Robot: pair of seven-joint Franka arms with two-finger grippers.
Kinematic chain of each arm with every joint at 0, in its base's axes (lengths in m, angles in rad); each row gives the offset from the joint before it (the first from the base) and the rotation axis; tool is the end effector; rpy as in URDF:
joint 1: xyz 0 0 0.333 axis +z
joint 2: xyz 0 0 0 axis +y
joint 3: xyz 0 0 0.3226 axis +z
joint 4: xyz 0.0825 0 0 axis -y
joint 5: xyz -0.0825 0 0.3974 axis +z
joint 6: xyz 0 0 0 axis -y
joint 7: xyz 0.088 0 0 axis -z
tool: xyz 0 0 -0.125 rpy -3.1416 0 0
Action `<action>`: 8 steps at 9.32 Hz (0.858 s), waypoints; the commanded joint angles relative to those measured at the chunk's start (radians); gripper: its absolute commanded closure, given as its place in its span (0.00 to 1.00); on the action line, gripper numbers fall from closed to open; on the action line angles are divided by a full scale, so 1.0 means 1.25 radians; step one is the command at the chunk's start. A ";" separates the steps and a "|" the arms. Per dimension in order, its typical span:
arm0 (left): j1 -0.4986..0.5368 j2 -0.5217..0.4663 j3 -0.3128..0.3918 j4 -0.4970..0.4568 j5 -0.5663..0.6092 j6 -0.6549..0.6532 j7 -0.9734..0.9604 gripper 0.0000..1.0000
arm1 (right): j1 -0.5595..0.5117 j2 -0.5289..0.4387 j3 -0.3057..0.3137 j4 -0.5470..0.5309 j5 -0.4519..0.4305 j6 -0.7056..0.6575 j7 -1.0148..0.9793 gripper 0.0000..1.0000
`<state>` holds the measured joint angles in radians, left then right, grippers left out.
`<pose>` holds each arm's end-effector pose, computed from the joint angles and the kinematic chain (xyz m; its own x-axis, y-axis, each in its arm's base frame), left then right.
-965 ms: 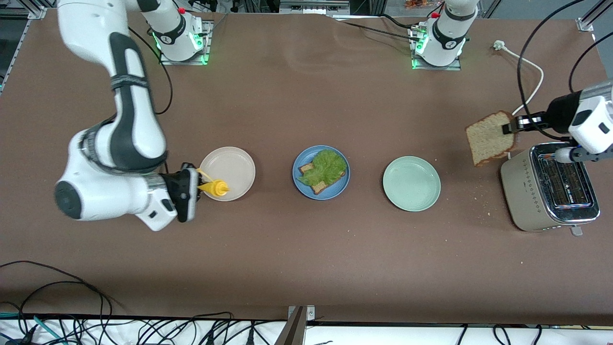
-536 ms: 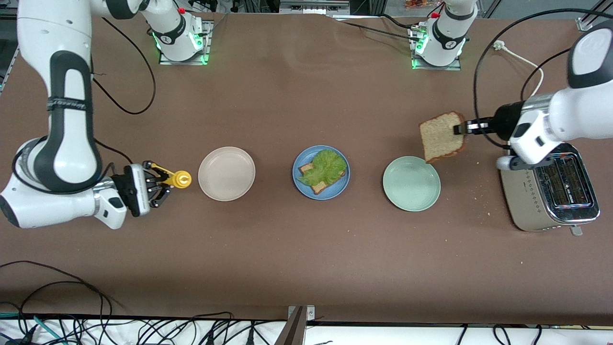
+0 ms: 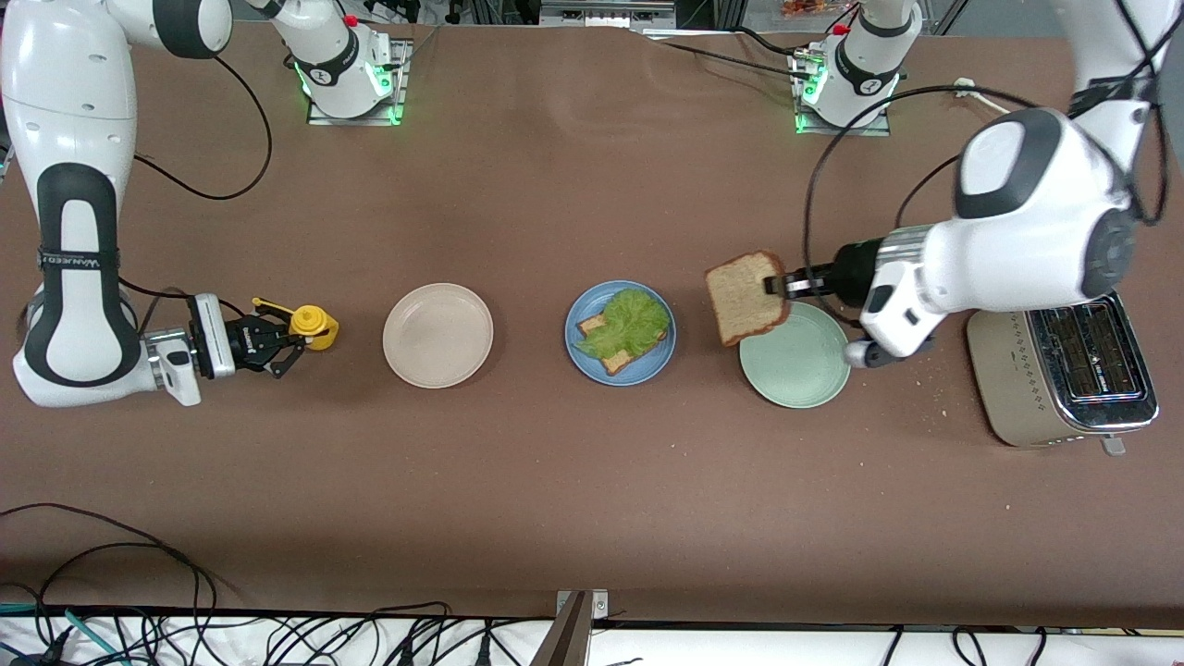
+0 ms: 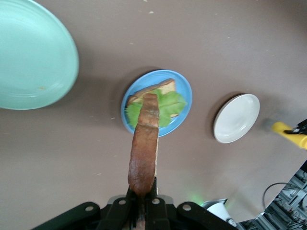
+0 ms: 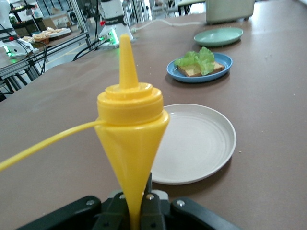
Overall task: Make sandwich in blue plate with both arms
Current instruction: 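Return the bottle with the right gripper while the left gripper carries bread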
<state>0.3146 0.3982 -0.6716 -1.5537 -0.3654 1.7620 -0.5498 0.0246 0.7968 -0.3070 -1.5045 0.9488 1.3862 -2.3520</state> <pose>0.6233 -0.2146 0.4531 0.8937 0.1922 -0.4054 0.3638 -0.8392 0.4043 0.6400 -0.0405 0.1868 -0.0038 0.5161 0.8565 0.9310 0.3145 -0.1854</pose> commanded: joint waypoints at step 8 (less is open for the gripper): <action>-0.222 0.154 0.003 -0.079 -0.019 0.458 -0.165 1.00 | -0.036 0.119 0.026 -0.051 0.187 -0.056 -0.169 0.63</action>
<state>0.0581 0.6019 -0.6704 -1.6003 -0.3658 2.2877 -0.7484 -0.0092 0.9344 -0.2829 -1.5728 1.1556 1.3243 -2.5572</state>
